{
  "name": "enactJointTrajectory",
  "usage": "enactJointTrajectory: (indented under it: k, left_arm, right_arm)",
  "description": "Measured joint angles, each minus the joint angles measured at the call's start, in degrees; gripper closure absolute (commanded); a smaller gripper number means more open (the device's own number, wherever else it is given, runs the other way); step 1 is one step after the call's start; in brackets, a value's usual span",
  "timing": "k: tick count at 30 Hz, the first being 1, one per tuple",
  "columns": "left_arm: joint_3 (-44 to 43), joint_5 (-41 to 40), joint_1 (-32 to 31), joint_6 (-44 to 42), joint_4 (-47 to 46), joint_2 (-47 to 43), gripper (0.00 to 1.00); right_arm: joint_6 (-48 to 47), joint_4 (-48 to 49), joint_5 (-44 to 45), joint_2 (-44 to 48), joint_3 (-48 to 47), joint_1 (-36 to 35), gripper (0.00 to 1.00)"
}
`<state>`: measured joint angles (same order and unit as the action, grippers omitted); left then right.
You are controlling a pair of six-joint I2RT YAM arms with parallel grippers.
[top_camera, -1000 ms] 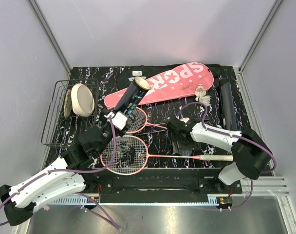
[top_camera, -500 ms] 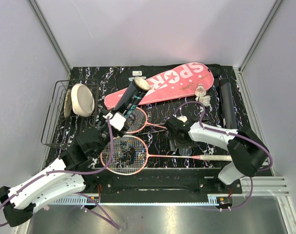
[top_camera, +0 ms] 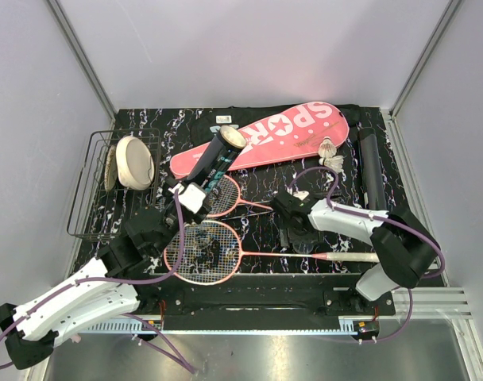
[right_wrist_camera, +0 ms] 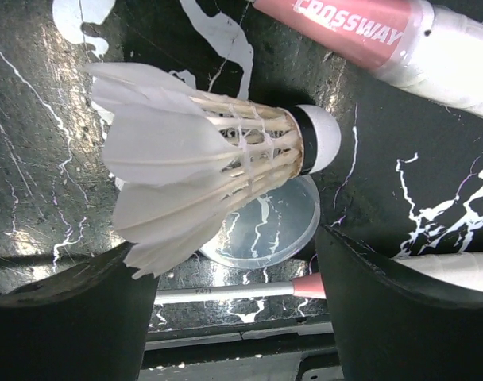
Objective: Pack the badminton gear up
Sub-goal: Pick up the lid from the center of the board.
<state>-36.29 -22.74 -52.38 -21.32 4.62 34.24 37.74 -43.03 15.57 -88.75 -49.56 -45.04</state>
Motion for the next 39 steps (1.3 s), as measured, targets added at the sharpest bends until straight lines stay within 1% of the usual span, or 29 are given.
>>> enactJointTrajectory:
  k: [4, 6, 8, 10, 11, 14, 17, 21, 24, 28, 33, 36, 37, 38, 39]
  left_arm:
    - [0.0, 0.09, 0.0, 0.04, 0.0, 0.02, 1.0]
    - [0.0, 0.09, 0.0, 0.09, 0.0, 0.02, 1.0]
    - [0.0, 0.15, 0.0, 0.2, 0.0, 0.07, 1.0]
    - [0.0, 0.26, 0.0, 0.22, 0.0, 0.22, 1.0]
    - [0.0, 0.31, 0.0, 0.22, 0.0, 0.31, 1.0]
    - [0.0, 0.52, 0.0, 0.22, 0.04, 0.61, 1.0]
    - [0.0, 0.74, 0.0, 0.22, 0.07, 0.66, 1.0]
    - [0.0, 1.03, 0.0, 0.22, 0.04, 0.63, 1.0]
    - [0.0, 1.11, 0.0, 0.2, 0.07, 0.61, 1.0]
    - [0.0, 1.2, 0.0, 0.2, 0.07, 0.48, 1.0]
    - [0.0, 1.33, 0.0, 0.2, 0.07, -0.02, 1.0]
    - [0.0, 1.33, 0.0, 0.2, 0.07, -0.04, 1.0]
    - [0.0, 1.33, 0.0, 0.2, 0.07, -0.04, 1.0]
    - [0.0, 1.33, 0.0, 0.2, 0.04, -0.04, 1.0]
    - [0.0, 1.33, 0.0, 0.2, 0.04, -0.04, 1.0]
  right_arm:
    - [0.79, -0.13, 0.09, 0.22, 0.17, 0.0, 0.36]
    - [1.09, -0.09, 0.24, 0.39, 0.33, 0.0, 0.4]
    - [1.36, -0.11, 0.37, 0.87, 0.63, 0.0, 0.32]
    - [1.62, -0.09, 0.37, 1.62, 0.85, 0.0, 0.16]
    - [1.77, -0.04, 0.35, 1.99, 0.9, 0.0, 0.13]
    - [2.23, 0.22, 0.39, 3.67, 1.29, 0.07, 0.09]
    - [3.3, 0.61, 0.39, 6.84, 2.43, 0.81, 0.09]
    - [3.96, 3.76, -1.27, 11.06, 5.97, 5.38, 0.07]
    - [3.78, 5.57, -2.4, 11.39, 7.65, 7.45, 0.06]
    - [3.08, 8.02, -5.16, 9.79, 8.04, 7.54, 0.06]
    - [2.62, 10.12, -6.23, 7.98, 8.57, 7.54, 0.12]
    - [2.54, 9.66, -5.68, 6.97, 7.89, 7.54, 0.18]
    - [2.54, 9.27, -5.49, 6.36, 7.41, 7.52, 0.22]
    - [2.56, 8.85, -5.11, 5.79, 6.97, 7.41, 0.3]
    - [2.58, 8.5, -4.66, 5.38, 6.67, 7.32, 0.33]
